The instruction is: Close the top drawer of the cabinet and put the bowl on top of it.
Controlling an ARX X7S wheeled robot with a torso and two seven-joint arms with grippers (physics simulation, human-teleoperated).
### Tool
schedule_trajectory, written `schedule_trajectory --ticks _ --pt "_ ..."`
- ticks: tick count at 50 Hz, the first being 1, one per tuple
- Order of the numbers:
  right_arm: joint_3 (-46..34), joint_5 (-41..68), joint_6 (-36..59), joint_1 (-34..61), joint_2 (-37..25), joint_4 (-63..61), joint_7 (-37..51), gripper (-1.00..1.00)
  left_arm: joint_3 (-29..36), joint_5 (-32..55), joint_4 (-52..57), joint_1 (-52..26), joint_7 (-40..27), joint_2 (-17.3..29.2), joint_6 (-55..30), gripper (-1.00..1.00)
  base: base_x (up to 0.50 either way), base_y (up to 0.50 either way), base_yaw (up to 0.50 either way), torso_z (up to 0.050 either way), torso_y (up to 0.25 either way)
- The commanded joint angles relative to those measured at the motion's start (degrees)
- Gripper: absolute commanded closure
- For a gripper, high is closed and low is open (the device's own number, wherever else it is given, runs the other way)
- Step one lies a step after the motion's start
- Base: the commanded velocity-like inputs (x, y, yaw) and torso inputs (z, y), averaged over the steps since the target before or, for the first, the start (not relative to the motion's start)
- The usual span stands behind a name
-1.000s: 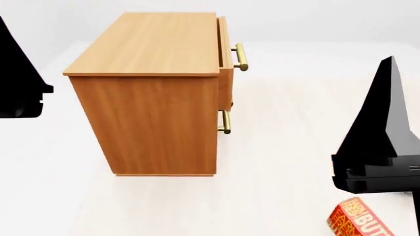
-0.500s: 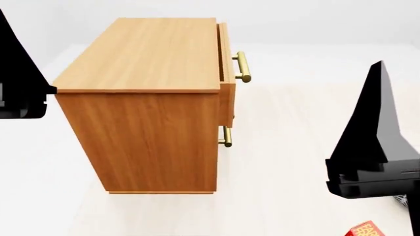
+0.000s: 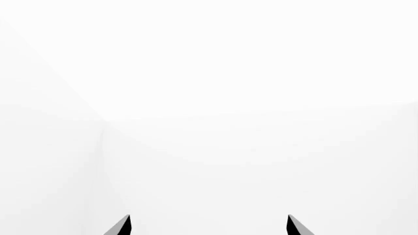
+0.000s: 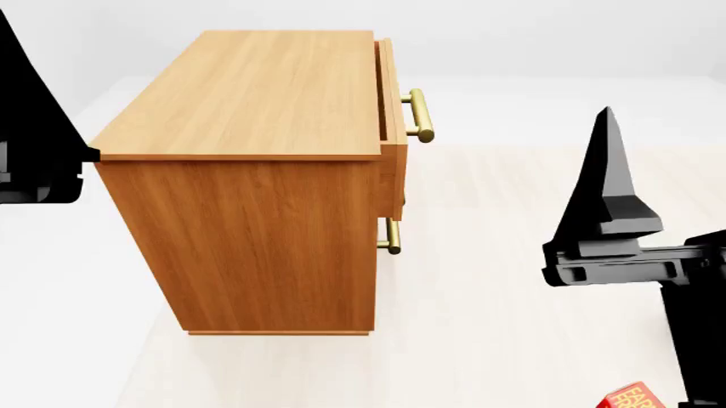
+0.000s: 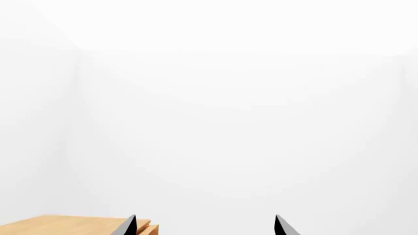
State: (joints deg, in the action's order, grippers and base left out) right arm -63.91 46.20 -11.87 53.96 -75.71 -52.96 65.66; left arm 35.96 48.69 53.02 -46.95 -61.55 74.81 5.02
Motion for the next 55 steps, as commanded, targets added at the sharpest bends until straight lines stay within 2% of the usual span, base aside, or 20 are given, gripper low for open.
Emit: schedule_trajectory --ticks 1,4,8,21,55 --pt "-0.2 15.1 1.1 2.7 3.3 12.3 -11.3 -1.00 -0.1 0.3 -0.2 -0.2 0.4 -0.4 -0.4 -1.00 0.00 0.00 0.00 0.000 0.000" --pt "-0.4 19.6 1.8 3.5 5.1 16.1 -16.6 -1.00 -0.2 0.6 -0.3 -0.4 0.4 -0.3 -0.6 -1.00 0.00 0.00 0.00 0.000 0.000" --pt "-0.4 26.0 5.0 5.3 7.2 20.5 -19.1 -1.00 -0.3 0.8 -0.5 -0.7 0.7 -0.4 -0.9 -1.00 0.00 0.00 0.00 0.000 0.000" --pt "-1.4 32.4 8.9 7.1 13.2 31.1 -28.8 -1.00 -0.4 0.5 -0.7 -0.1 0.7 -0.4 -0.4 -1.00 0.00 0.00 0.00 0.000 0.000" --pt "-5.2 34.8 18.4 11.9 25.7 46.7 -43.8 -1.00 -0.6 0.7 -1.3 -0.3 1.5 -1.3 -1.1 -1.00 0.00 0.00 0.00 0.000 0.000"
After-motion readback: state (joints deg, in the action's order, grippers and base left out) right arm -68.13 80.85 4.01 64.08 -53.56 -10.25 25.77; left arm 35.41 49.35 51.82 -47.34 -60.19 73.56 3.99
